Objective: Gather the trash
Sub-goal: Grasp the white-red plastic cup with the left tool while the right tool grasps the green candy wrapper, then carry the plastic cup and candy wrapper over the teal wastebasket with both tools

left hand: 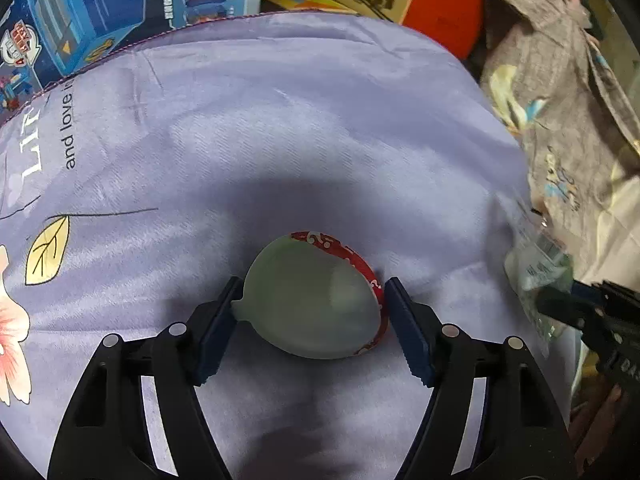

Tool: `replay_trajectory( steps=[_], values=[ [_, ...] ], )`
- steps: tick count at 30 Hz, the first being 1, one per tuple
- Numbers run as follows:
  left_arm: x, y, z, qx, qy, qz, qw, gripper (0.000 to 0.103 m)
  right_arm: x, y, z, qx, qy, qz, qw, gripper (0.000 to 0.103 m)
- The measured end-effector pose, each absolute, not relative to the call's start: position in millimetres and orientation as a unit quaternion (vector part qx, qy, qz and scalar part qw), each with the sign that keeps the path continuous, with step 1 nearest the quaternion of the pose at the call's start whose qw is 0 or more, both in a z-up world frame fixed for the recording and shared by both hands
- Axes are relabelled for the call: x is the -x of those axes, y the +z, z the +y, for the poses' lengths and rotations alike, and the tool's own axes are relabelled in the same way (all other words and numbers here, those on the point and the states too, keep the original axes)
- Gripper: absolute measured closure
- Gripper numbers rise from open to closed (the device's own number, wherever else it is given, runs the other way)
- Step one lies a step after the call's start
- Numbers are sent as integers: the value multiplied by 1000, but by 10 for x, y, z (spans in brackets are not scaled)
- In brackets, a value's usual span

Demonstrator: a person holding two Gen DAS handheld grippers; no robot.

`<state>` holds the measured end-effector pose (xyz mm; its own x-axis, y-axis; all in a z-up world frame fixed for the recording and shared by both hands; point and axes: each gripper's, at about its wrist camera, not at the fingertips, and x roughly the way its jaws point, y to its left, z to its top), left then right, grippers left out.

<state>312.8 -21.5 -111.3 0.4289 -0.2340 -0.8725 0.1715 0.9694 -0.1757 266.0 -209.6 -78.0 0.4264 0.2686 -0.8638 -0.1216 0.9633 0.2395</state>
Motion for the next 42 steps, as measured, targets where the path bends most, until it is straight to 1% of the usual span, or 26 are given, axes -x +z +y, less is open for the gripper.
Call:
replay_trajectory(
  steps=[10,12,14,17,18,19,20,21,23,26,29,32,34,37,38,39,41,42],
  values=[
    [-2777,-865,-270,10,-150,507,849,31,-2408,-564,-2170,-84,113,504,852,78],
    [-2682,-799,-322,6,-158,504,849,31,-2317,-501,-2199,-85,113,498,855,82],
    [-2593,-737,-383,-2,-164,498,851,31,-2229,-481,-2214,-83,116,500,854,83],
    [-2473,-686,-402,1,-169,497,851,31,-2159,-517,-2191,-79,129,513,845,82],
    [-2439,-685,-378,1,-169,497,851,31,-2142,-535,-2189,-82,129,515,843,78],
    [-2408,-694,-357,1,-168,498,851,31,-2137,-550,-2178,-81,129,517,842,71],
    [-2378,-711,-321,3,-166,500,850,31,-2151,-574,-2157,-75,128,516,844,50],
    [-2365,-724,-291,6,-166,502,849,30,-2159,-589,-2142,-71,125,515,845,35],
    [-2341,-761,-221,13,-164,508,845,30,-2241,-652,-2086,-56,129,521,842,33],
    [-2318,-807,-93,21,-162,513,843,30,-2435,-740,-1936,0,143,529,836,29],
    [-2314,-849,51,29,-158,518,840,30,-2656,-920,-1792,42,151,557,816,27],
    [-2333,-902,167,46,-153,526,836,30,-2770,-1084,-1735,29,149,572,806,26],
    [-2357,-931,195,49,-153,528,834,30,-2801,-1161,-1714,16,147,572,807,26],
    [-2389,-975,185,50,-160,532,830,30,-2796,-1158,-1697,5,142,548,825,26],
    [-2405,-990,178,51,-163,533,829,30,-2795,-1153,-1701,1,143,544,827,29],
    [-2412,-994,168,52,-164,533,828,30,-2788,-1145,-1699,4,143,542,828,40],
    [-2434,-994,154,54,-168,532,828,30,-2776,-1138,-1675,9,142,544,827,41],
    [-2441,-991,152,55,-170,530,829,30,-2782,-1144,-1674,11,140,545,827,43]
  ],
)
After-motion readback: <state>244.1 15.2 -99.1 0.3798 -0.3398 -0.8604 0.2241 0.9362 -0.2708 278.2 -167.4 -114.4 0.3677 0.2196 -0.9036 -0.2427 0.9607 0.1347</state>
